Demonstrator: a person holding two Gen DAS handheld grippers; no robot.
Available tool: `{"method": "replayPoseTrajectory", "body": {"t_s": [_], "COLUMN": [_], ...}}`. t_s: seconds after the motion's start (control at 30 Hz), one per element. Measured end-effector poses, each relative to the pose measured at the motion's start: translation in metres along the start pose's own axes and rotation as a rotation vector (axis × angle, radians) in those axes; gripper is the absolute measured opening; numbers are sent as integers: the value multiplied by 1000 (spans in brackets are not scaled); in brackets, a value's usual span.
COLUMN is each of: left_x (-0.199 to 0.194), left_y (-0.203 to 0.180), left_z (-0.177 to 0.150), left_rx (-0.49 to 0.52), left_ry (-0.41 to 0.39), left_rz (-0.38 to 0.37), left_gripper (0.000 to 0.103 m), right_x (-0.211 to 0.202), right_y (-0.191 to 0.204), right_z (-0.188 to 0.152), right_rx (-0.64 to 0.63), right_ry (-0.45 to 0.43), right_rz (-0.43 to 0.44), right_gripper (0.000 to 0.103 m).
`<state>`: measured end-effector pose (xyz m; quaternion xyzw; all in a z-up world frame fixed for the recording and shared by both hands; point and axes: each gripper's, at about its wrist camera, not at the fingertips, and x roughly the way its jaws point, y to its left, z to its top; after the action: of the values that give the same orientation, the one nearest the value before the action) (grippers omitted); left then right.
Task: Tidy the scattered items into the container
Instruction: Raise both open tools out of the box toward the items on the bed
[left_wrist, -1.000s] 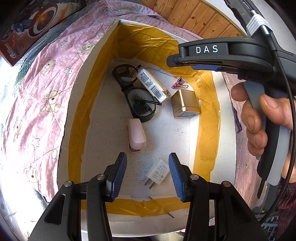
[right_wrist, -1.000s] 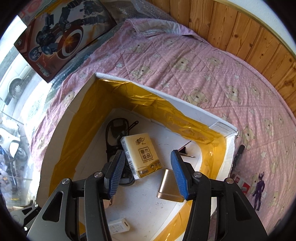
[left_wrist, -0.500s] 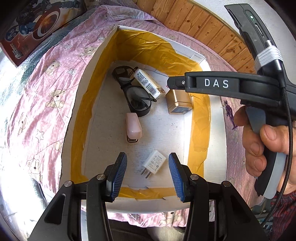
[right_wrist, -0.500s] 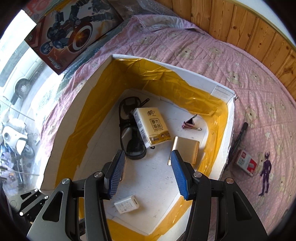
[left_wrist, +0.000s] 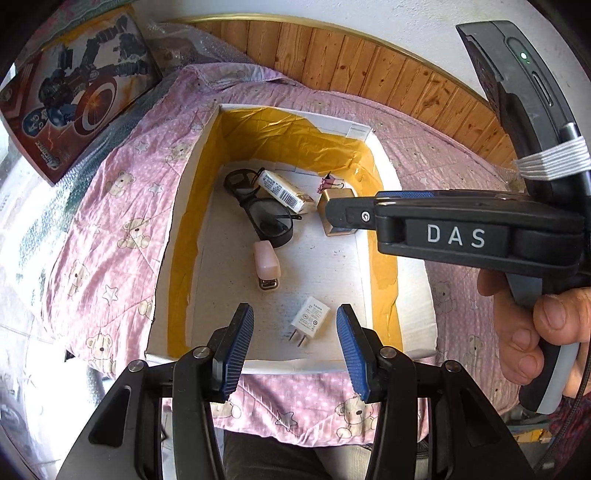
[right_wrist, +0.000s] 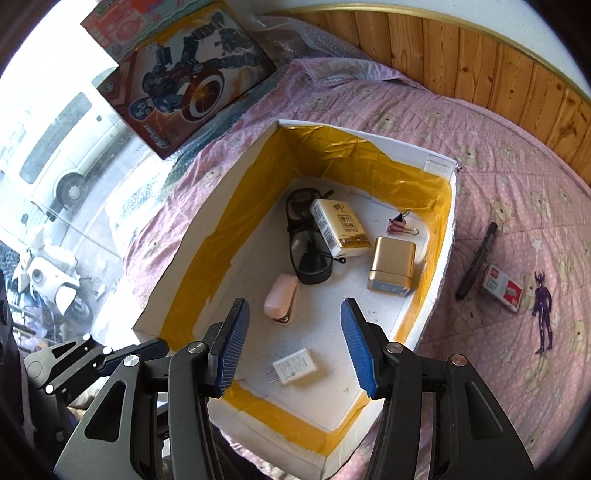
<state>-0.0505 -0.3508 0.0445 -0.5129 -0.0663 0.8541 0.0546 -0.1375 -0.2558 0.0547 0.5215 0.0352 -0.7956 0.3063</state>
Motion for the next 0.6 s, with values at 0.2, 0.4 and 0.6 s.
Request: {"method": "replayPoseTrajectory", "body": {"t_s": [0.2,0.4,0.6], "left_x": [-18,-27,-28], "left_y": [-18,-41,-56], "left_z": [-11,-23,-33], "left_rx": [86,157,165], "left_ry": [-76,-115,-116], "left_rz": [-5,-13,-54], "left_gripper": [48,48,49], "right_x": [-29,-62,-86], "right_y": [-7,-20,-51], "right_z": [-33,-71,-105], "right_rx": [18,51,169], "right_ry": [-73,-162,-234], "right_rz": [12,16,36], "right_gripper": [55,55,55]}}
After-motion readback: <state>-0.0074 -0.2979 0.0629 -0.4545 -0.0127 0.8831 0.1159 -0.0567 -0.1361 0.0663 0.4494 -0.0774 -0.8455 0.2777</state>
